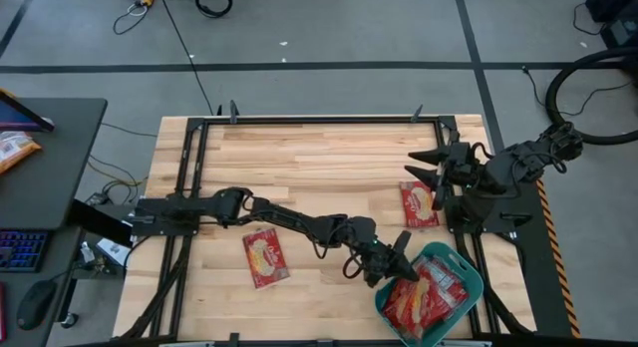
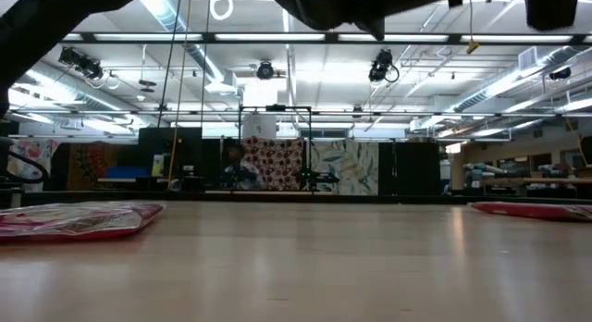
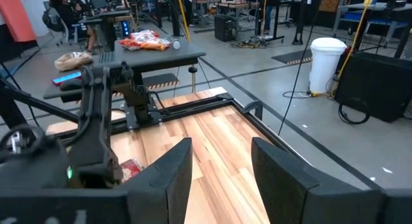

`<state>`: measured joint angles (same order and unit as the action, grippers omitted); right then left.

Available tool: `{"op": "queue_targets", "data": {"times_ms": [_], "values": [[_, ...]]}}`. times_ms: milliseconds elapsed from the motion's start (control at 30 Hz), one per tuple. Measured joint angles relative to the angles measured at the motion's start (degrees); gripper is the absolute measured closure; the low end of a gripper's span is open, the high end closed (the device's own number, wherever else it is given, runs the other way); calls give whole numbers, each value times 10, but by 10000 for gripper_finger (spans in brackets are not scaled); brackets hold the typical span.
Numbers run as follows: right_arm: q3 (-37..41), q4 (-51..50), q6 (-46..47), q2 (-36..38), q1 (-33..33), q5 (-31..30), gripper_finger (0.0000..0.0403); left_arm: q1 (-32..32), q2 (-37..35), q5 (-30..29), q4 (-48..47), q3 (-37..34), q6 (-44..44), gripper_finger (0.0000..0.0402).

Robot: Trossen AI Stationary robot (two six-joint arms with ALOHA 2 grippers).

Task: Sort popcorn bags into baskets
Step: Put the red popcorn into the green bin

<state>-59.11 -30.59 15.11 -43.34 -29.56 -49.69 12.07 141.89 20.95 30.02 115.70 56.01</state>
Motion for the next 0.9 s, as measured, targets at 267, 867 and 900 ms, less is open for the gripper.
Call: {"op": "queue_targets", "data": {"times_ms": [267,867,900], "values": [[0,0,7,-14,0,0,238,-5,35,-2,6,0,23,401],[0,0,13,-20,0,3,238,-7,29,-20,-72,-1,17,329],[0,0,14,-20,0,4,238,-7,24,-26,-84,-1,15,318]]}}
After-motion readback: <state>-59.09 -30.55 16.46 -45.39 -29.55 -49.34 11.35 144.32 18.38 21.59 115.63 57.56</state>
